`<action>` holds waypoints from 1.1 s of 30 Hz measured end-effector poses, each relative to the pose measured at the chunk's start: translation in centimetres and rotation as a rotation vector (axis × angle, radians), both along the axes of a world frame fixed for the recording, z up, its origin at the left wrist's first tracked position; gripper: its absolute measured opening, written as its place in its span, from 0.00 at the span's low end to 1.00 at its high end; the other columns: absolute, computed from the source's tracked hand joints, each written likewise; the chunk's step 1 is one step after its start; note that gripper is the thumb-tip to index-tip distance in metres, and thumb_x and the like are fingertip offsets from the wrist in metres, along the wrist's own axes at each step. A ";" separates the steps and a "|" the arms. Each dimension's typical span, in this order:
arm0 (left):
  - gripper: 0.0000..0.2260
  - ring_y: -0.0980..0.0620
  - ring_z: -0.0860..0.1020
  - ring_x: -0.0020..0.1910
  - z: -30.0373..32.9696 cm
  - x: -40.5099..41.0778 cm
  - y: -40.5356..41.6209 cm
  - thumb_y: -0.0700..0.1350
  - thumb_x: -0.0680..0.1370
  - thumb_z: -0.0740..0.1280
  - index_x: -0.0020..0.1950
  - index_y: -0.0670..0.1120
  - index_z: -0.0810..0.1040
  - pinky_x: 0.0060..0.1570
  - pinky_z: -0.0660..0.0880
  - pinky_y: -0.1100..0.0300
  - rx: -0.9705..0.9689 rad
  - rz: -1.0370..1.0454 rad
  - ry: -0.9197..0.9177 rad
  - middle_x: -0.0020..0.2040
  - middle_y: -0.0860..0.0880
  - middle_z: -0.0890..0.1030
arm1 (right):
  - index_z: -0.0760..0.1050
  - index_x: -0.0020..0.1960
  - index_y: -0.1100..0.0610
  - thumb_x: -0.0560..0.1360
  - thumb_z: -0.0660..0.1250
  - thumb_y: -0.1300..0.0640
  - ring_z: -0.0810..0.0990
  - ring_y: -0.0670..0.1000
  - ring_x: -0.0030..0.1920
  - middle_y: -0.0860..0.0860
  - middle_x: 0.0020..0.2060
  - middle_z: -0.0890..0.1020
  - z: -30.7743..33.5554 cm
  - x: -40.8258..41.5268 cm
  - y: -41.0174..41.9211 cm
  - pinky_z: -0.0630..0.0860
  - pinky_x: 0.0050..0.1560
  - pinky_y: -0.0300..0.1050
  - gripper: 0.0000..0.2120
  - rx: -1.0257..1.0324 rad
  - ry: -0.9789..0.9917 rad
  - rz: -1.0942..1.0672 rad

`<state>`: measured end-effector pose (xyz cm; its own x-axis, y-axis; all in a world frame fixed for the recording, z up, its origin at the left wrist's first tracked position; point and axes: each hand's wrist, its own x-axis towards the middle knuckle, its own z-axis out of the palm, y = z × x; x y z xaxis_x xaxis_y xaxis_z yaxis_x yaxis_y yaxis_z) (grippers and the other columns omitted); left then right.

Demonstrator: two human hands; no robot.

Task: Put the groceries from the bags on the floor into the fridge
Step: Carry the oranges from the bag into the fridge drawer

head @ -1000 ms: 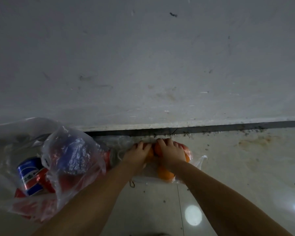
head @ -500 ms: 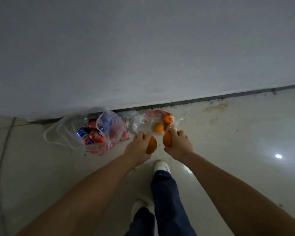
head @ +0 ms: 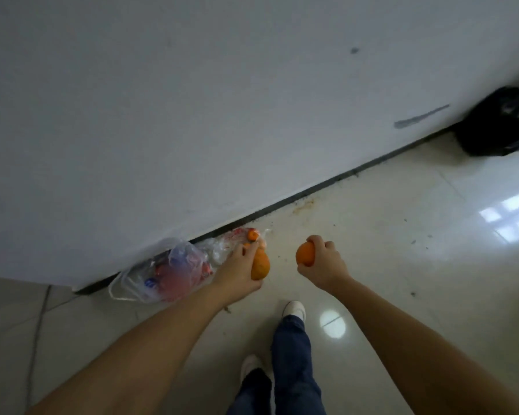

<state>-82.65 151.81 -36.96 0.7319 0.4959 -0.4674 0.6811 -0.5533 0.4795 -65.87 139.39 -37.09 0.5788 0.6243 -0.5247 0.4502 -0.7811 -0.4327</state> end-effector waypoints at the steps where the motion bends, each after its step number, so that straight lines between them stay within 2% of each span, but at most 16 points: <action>1: 0.36 0.43 0.68 0.67 1.6 0.7 -1.2 0.52 0.73 0.70 0.74 0.52 0.53 0.60 0.73 0.48 -0.001 -0.042 -0.012 0.72 0.44 0.59 | 0.58 0.70 0.49 0.72 0.69 0.49 0.71 0.59 0.61 0.56 0.64 0.66 1.7 -0.2 -2.0 0.75 0.58 0.53 0.32 0.005 -0.018 -0.033; 6: 0.35 0.43 0.68 0.66 7.8 5.4 -7.9 0.54 0.73 0.68 0.75 0.51 0.54 0.60 0.71 0.50 0.087 -0.329 -0.055 0.70 0.45 0.62 | 0.58 0.70 0.47 0.71 0.69 0.48 0.73 0.58 0.60 0.54 0.64 0.67 8.6 0.0 -12.3 0.77 0.56 0.54 0.32 0.041 -0.122 -0.266; 9: 0.35 0.44 0.69 0.64 10.0 8.1 -13.2 0.53 0.73 0.69 0.75 0.51 0.54 0.61 0.72 0.50 0.062 -0.453 -0.099 0.68 0.45 0.62 | 0.58 0.70 0.46 0.71 0.69 0.48 0.73 0.58 0.59 0.54 0.64 0.66 11.2 -0.2 -19.9 0.78 0.54 0.53 0.32 0.050 -0.164 -0.454; 15: 0.35 0.44 0.71 0.62 13.0 10.3 -28.1 0.52 0.72 0.71 0.74 0.50 0.56 0.60 0.73 0.51 0.075 -0.721 -0.187 0.66 0.45 0.64 | 0.58 0.70 0.47 0.72 0.69 0.48 0.73 0.57 0.58 0.53 0.64 0.66 14.5 -4.7 -37.4 0.77 0.54 0.51 0.31 0.041 -0.239 -0.749; 22: 0.36 0.42 0.71 0.63 16.0 5.1 -50.2 0.51 0.71 0.71 0.74 0.49 0.57 0.60 0.73 0.48 0.061 -0.945 -0.292 0.66 0.43 0.65 | 0.61 0.69 0.49 0.70 0.70 0.48 0.74 0.58 0.57 0.55 0.62 0.68 17.7 -16.7 -59.5 0.74 0.55 0.49 0.31 0.031 -0.337 -0.992; 25: 0.36 0.41 0.72 0.61 17.3 1.7 -60.7 0.51 0.71 0.71 0.74 0.49 0.57 0.59 0.74 0.49 0.031 -1.018 -0.309 0.65 0.43 0.66 | 0.61 0.69 0.49 0.70 0.69 0.48 0.74 0.57 0.56 0.55 0.62 0.69 19.5 -23.5 -69.2 0.74 0.53 0.49 0.31 0.011 -0.371 -1.105; 28: 0.35 0.41 0.73 0.60 18.6 -1.4 -70.7 0.51 0.71 0.71 0.73 0.48 0.58 0.57 0.73 0.51 -0.028 -1.128 -0.333 0.65 0.43 0.66 | 0.61 0.70 0.49 0.71 0.69 0.48 0.74 0.58 0.58 0.55 0.64 0.68 21.2 -29.5 -78.1 0.75 0.56 0.51 0.31 -0.036 -0.411 -1.235; 33: 0.35 0.41 0.73 0.59 20.4 -4.8 -83.1 0.51 0.71 0.71 0.73 0.48 0.58 0.57 0.73 0.51 -0.122 -1.295 -0.352 0.65 0.42 0.67 | 0.59 0.71 0.51 0.72 0.69 0.49 0.74 0.60 0.58 0.58 0.65 0.66 22.5 -35.5 -88.7 0.74 0.57 0.53 0.32 -0.124 -0.435 -1.406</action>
